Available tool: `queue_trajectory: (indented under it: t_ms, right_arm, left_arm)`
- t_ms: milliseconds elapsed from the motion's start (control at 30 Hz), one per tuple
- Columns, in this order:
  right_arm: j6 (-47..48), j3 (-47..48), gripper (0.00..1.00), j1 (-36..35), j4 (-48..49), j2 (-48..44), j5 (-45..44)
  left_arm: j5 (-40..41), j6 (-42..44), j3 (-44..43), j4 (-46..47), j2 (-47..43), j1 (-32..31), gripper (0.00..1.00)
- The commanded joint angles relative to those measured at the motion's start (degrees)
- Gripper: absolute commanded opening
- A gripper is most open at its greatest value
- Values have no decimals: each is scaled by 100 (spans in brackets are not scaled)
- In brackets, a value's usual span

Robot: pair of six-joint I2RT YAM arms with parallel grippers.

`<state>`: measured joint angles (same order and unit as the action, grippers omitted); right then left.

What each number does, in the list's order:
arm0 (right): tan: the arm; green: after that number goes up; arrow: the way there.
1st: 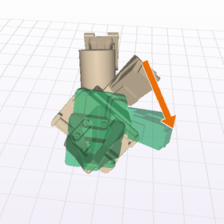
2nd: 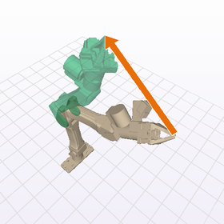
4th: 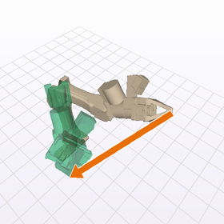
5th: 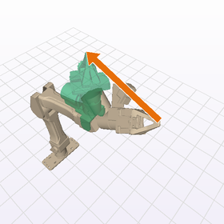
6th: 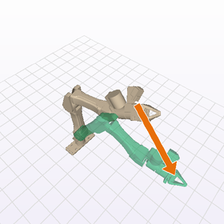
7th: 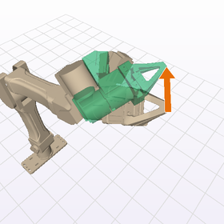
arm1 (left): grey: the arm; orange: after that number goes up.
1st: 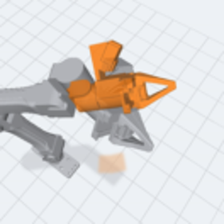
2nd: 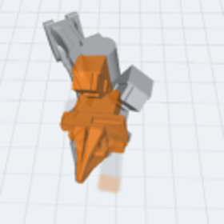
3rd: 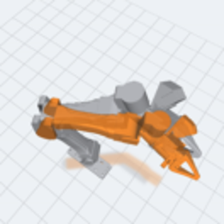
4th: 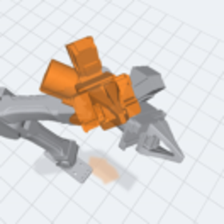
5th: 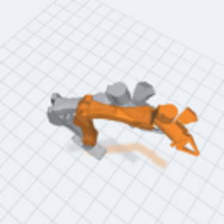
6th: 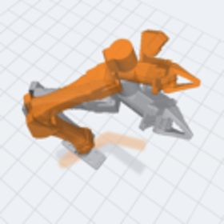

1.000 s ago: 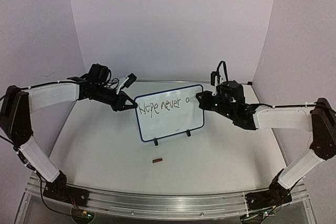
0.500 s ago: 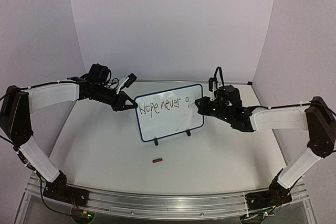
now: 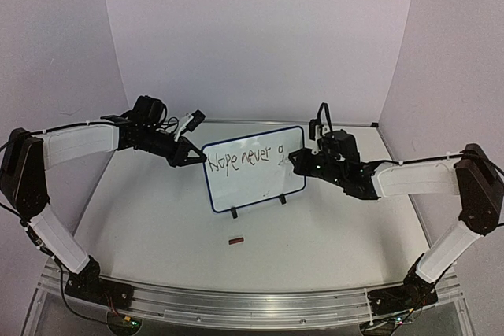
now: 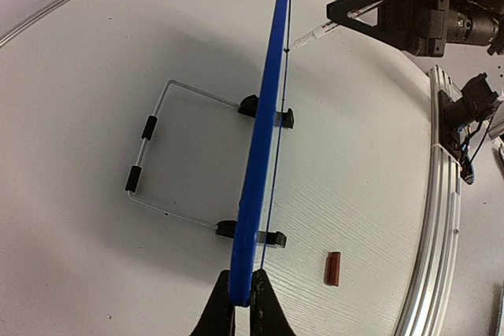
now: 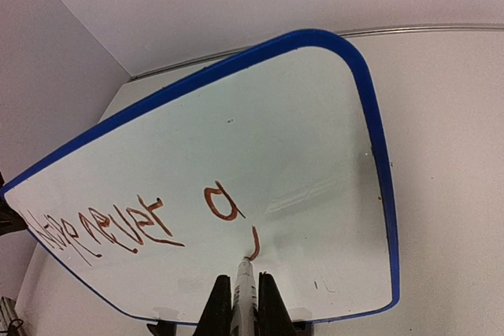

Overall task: Write a sentence on the whiteboard
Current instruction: Write on the whiteboard with the whiteboard marker without the cap.

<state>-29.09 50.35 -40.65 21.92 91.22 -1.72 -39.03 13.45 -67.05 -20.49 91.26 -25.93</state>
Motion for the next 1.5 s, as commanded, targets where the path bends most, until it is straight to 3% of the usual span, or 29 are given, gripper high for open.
queue_trajectory:
  t_ms: [0, 367, 1467]
  right_arm:
    - [-146, 119, 0, -40, 404, -159, 44]
    - [4, -228, 0, -40, 273, -1102, -479]
    - [377, 450, 0, -41, 27, -303, -777]
  left_arm:
    - [413, 285, -21, -138, 108, -31, 0]
    - [413, 281, -19, -132, 105, -34, 0]
    - [413, 291, -19, -139, 131, -37, 0]
